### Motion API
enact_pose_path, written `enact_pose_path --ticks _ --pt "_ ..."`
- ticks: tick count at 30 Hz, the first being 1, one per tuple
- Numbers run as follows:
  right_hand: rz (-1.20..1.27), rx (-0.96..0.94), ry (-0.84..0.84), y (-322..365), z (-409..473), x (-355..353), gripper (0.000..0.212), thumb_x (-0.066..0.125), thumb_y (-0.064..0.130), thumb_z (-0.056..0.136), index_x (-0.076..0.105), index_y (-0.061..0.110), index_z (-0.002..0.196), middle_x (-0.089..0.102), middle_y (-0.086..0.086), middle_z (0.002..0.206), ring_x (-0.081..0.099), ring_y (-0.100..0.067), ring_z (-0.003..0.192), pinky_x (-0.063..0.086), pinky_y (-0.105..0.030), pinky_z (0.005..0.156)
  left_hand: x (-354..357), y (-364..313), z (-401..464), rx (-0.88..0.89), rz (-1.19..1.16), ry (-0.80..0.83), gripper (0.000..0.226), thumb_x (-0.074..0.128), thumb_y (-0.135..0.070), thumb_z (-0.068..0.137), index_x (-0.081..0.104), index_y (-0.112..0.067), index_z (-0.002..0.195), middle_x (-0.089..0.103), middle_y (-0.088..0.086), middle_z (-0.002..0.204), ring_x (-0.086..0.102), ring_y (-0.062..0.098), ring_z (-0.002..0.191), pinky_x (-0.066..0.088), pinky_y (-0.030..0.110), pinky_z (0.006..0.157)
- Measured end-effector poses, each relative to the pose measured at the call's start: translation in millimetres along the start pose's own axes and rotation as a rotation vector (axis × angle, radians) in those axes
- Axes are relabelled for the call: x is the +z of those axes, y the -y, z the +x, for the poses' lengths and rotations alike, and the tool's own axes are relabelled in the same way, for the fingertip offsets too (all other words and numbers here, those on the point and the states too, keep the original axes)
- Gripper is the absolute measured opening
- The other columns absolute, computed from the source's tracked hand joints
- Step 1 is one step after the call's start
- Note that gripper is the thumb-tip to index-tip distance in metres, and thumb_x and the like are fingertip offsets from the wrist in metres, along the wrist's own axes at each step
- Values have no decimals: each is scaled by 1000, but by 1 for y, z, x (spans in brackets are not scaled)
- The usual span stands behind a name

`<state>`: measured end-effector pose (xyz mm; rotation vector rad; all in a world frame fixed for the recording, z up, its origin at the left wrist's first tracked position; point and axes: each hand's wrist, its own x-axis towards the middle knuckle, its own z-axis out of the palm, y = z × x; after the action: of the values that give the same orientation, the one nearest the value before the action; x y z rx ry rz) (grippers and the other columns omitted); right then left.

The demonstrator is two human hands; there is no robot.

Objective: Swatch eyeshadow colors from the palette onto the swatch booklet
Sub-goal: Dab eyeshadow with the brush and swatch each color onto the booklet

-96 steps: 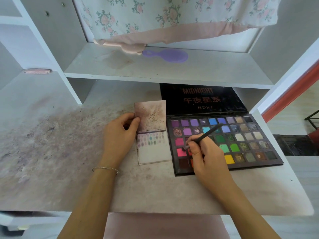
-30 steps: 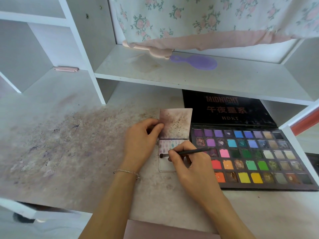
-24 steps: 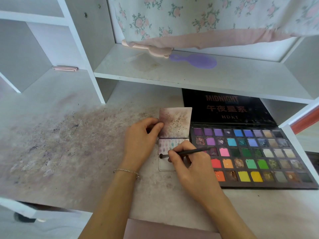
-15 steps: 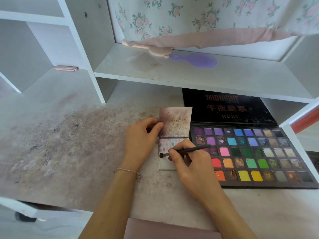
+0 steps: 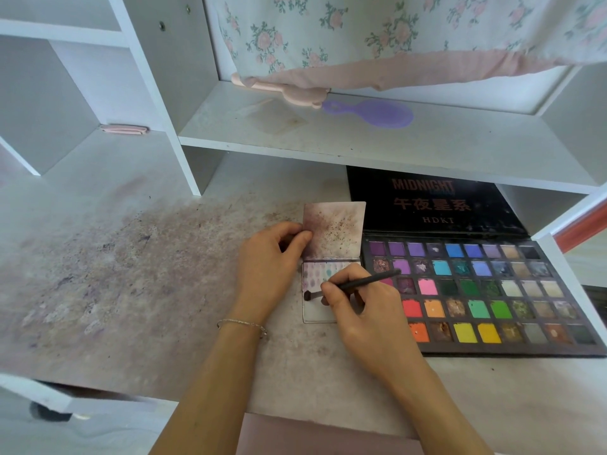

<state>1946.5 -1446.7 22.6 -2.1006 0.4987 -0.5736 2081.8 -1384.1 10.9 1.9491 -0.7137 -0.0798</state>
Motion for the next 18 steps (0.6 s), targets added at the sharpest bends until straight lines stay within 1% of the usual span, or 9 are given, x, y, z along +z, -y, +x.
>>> enact_pose_path --ticks 2,4,6,8,12,14,15,17,18 --pt "9 -28 -32 1 0 0 21 59 13 86 52 27 72 63 7 69 56 -9 68 44 -21 59 0 0 0 -2 -4 -1 12 62 -23 84 71 -19 91 59 -24 72 60 -2 75 47 15 71" --pt "69 -57 -98 3 0 -1 23 57 13 86 52 34 77 62 10 73 59 -6 71 45 -16 62 0 0 -1 -5 -2 -2 11 62 -23 84 71 -19 90 61 -21 72 59 -2 73 46 13 70" --pt "166 -47 -184 3 -1 -5 18 53 18 85 54 35 81 62 12 76 61 -5 74 48 -17 65 0 0 0 -3 -1 -1 11 62 -21 84 71 -18 90 60 -22 71 58 -4 71 43 6 66" --pt "205 -37 -252 1 -3 -11 16 50 20 85 55 35 85 62 14 77 60 -5 74 49 -19 64 0 -1 0 -5 -6 -1 11 62 -20 84 71 -17 89 58 -26 70 57 -7 70 41 2 65" --pt "170 -8 -304 -9 -11 -32 18 45 24 86 56 38 89 62 9 80 59 -11 73 48 -17 61 0 -1 -1 -5 -6 -4 11 62 -20 85 71 -16 88 59 -24 70 57 -7 69 40 2 64" --pt "136 20 -339 -16 -17 -44 19 43 26 87 55 41 86 62 6 78 60 -15 71 50 -24 60 0 -1 -1 -3 -2 -1 10 62 -20 85 71 -16 87 60 -22 70 57 -5 70 40 3 63" --pt "113 31 -360 -20 -20 -50 19 42 27 87 55 41 85 62 5 75 60 -15 69 50 -24 59 0 -2 0 -2 1 0 10 61 -19 85 71 -16 87 60 -20 70 57 -5 70 40 3 64" --pt "74 46 -382 -26 -25 -60 19 41 28 87 55 40 82 61 5 68 59 -9 68 48 -15 57 0 -2 0 1 15 1 11 61 -20 85 71 -17 88 61 -18 72 57 -4 71 40 3 64" --pt "67 53 -383 -28 -28 -64 18 41 29 87 54 39 81 61 5 69 59 -7 68 47 -12 57 0 -3 -1 1 21 1 11 61 -20 85 71 -17 88 60 -18 72 56 -5 72 40 3 65"
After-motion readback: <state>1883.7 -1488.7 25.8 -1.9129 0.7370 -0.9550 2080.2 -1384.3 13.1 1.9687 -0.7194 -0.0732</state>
